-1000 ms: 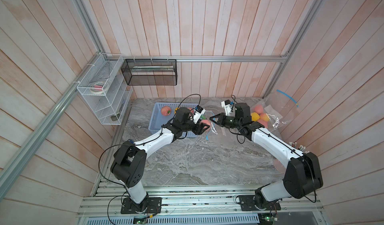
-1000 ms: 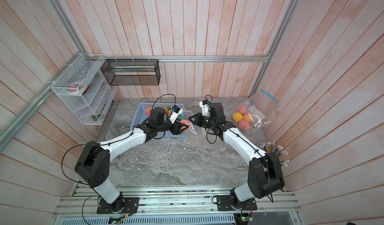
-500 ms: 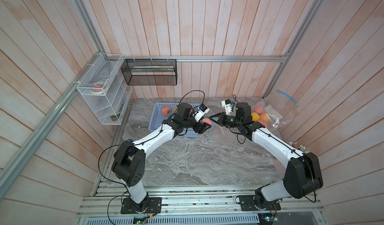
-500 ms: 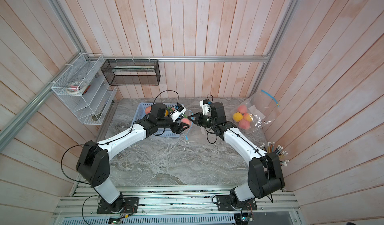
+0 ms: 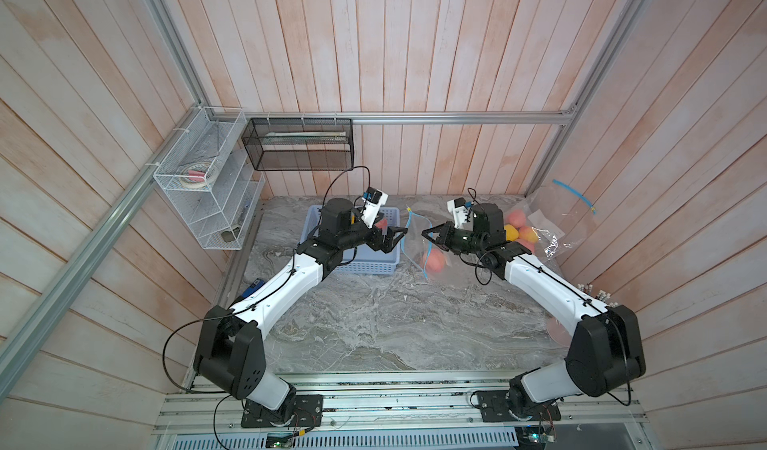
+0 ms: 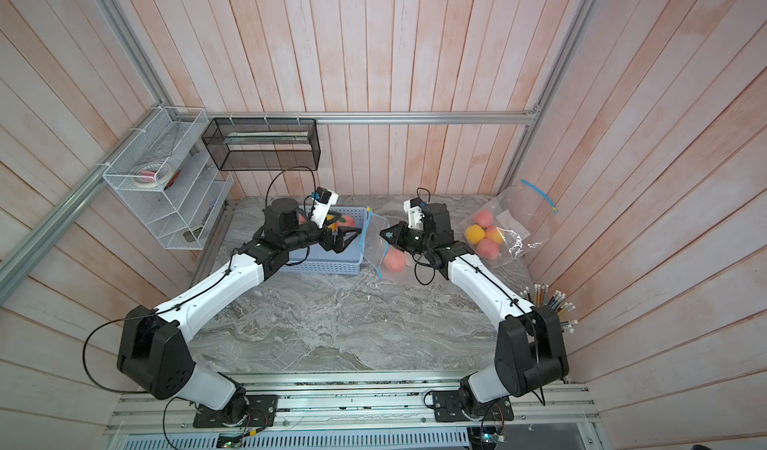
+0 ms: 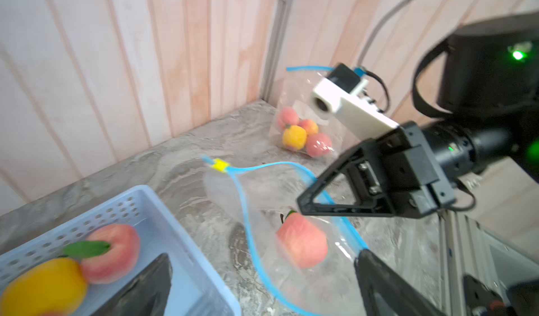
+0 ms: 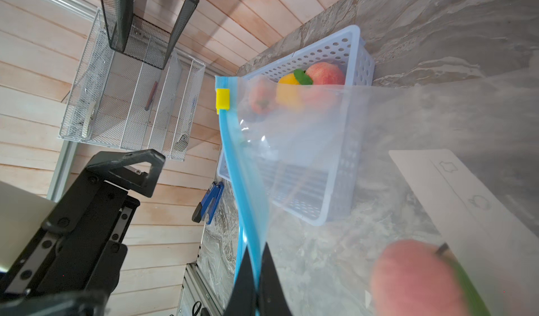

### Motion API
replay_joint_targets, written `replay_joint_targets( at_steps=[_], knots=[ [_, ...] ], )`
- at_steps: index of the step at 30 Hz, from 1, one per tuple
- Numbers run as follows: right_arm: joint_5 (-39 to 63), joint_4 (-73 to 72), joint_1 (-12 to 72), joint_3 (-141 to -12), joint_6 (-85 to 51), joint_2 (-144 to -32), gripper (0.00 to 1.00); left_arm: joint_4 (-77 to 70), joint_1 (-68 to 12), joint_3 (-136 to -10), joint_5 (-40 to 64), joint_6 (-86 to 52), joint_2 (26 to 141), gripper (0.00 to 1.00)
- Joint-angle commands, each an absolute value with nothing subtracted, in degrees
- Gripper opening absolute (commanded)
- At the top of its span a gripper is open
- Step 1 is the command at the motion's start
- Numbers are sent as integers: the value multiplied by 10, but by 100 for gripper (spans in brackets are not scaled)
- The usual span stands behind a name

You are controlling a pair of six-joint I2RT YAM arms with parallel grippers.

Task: Place the peach in a zip-top bag and seal the zipper
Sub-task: Place the peach in the zipper food storage bag, then pick up the peach from the basket.

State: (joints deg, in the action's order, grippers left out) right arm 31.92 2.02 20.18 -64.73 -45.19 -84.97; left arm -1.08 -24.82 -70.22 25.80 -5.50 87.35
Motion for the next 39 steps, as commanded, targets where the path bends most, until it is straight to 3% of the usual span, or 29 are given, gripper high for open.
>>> replay_joint_targets(
  at_steps=[1, 9, 20, 27, 39],
  knots=[
    [282, 49, 181, -671, -452, -851, 0, -4, -206, -684, 129, -141, 882, 100],
    [249, 73, 172, -679, -436, -850, 0, 101, -119, -767, -8, -194, 1011, 100],
    [256, 76, 171, -678, -435, -854, 0, 188, -80, -985, -13, -218, 1223, 98],
    [261, 74, 171, -677, -437, -859, 0, 206, -78, -1045, -26, -210, 1283, 95],
    [261, 74, 171, -677, -438, -860, 0, 207, -77, -1072, -30, -179, 1335, 81]
  ],
)
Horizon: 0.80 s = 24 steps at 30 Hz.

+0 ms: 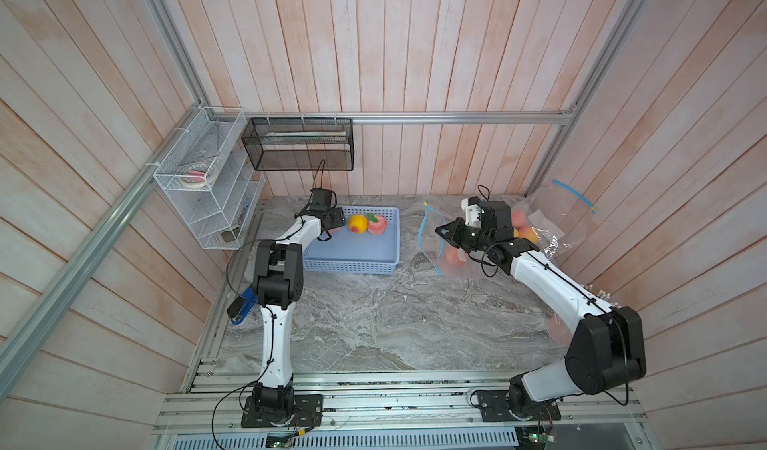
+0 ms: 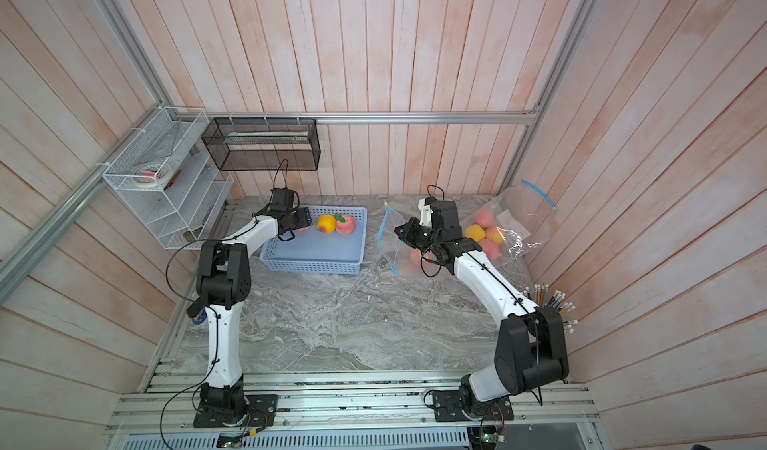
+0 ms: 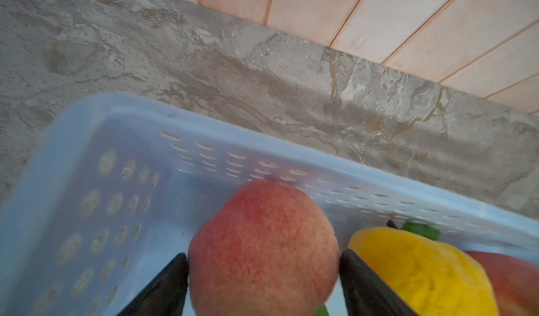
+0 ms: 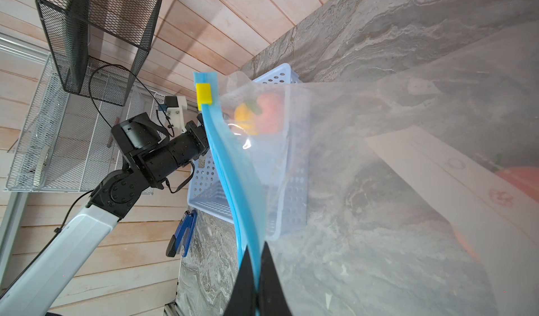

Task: Place the peach in a zip-top bag and seal the zipper
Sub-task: Pick up the peach from the basket.

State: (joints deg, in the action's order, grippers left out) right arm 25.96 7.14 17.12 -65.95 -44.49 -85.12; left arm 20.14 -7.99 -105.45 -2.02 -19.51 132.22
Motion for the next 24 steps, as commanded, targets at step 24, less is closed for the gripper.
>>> replay_joint_targets(
  at_steps=[24],
  knots=[
    [258, 83, 176, -688, -448, -865, 0, 87, -101, -811, 62, -195, 1081, 60]
  ],
)
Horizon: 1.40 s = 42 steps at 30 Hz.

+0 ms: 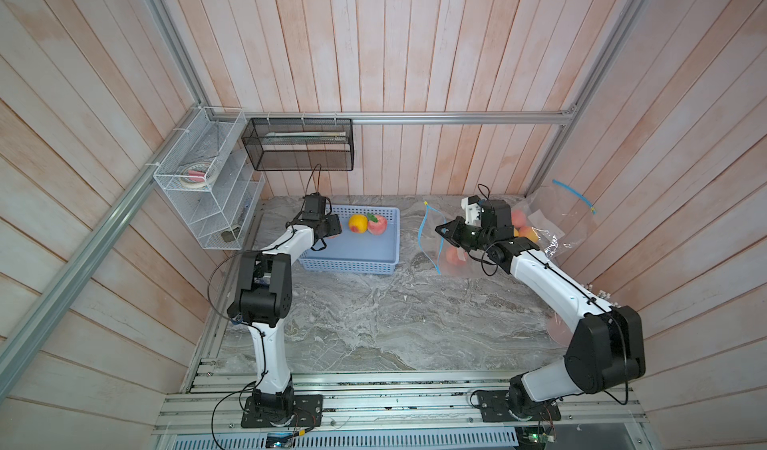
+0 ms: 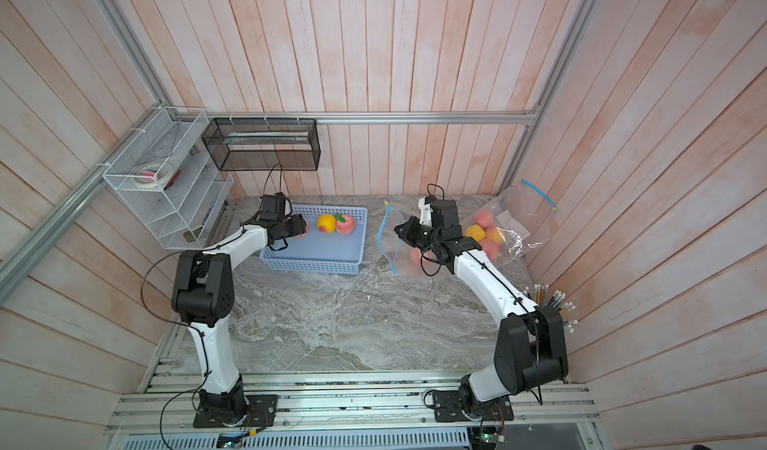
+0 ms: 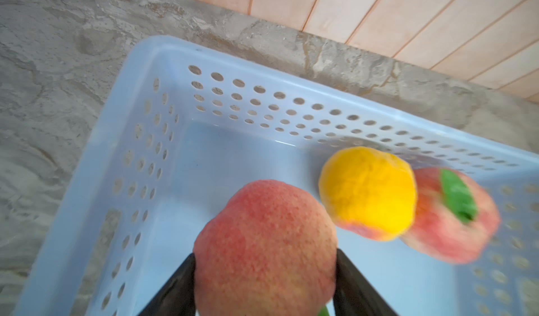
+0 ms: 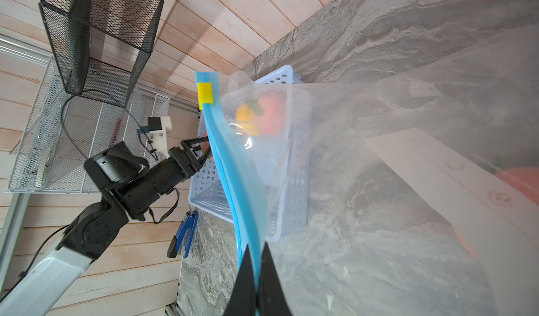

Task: Place the peach in a zip-top bag and seal the zipper
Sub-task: Pick up the peach from the basket, then place the peach in the zipper food storage bag.

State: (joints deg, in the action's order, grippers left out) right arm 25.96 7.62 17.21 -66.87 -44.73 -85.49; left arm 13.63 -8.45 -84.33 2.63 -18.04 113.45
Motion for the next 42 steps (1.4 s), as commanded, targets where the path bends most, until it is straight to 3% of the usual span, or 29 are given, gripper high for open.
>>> replay_joint_targets(
  at_steps=[1, 11, 20, 28, 42],
  knots=[
    [257, 85, 177, -691, -448, -869, 0, 78, -112, -791, 69, -197, 1060, 60],
    [251, 86, 197, -695, -446, -888, 0, 4, -230, -698, 150, -221, 913, 60],
    [263, 79, 200, -686, -437, -877, 0, -93, -294, -670, 221, -264, 858, 60],
    [285, 71, 200, -679, -421, -864, 0, -195, -302, -658, 312, -314, 873, 58],
    [324, 63, 199, -696, -422, -862, 0, -202, -326, -656, 308, -291, 951, 53]
  ],
)
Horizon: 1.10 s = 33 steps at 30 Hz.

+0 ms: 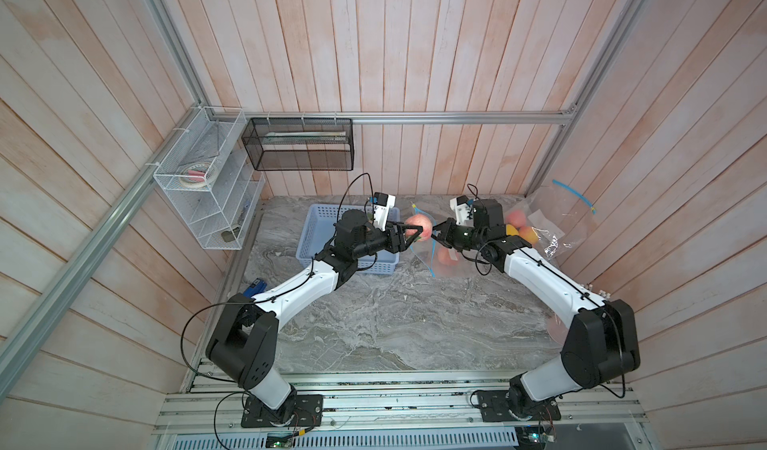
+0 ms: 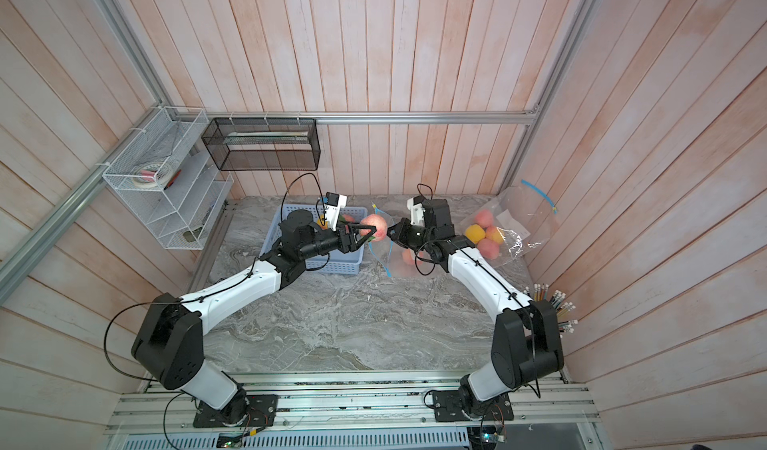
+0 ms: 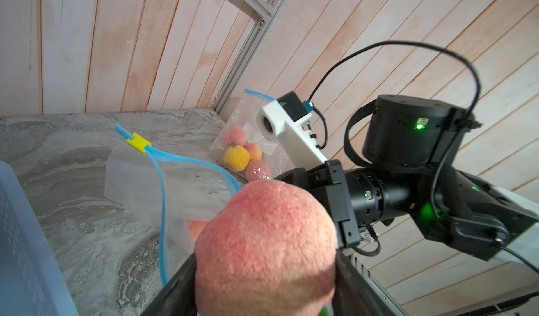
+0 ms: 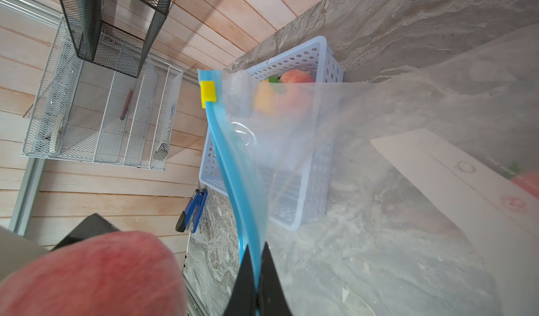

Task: Place the peach in a zip-top bag and seal the zipper
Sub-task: Place the peach in the zipper food storage bag.

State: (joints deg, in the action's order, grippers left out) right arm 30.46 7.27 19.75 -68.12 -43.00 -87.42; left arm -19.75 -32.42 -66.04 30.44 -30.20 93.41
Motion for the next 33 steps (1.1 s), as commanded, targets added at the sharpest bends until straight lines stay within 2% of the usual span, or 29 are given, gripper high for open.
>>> replay_joint_targets(
  at_steps=[1, 9, 20, 28, 33],
  knots=[
    [327, 62, 199, -697, -424, -862, 0, -194, -327, -659, 303, -285, 958, 53],
    [357, 34, 190, -684, -448, -847, 0, -116, -331, -672, 257, -206, 986, 53],
    [400, -3, 188, -669, -475, -831, 0, 17, -351, -767, 214, -55, 1019, 54],
    [387, -4, 186, -660, -479, -820, 0, 19, -351, -794, 240, -62, 1010, 80],
    [367, -4, 185, -659, -487, -812, 0, 32, -341, -809, 237, -89, 991, 90]
  ],
)
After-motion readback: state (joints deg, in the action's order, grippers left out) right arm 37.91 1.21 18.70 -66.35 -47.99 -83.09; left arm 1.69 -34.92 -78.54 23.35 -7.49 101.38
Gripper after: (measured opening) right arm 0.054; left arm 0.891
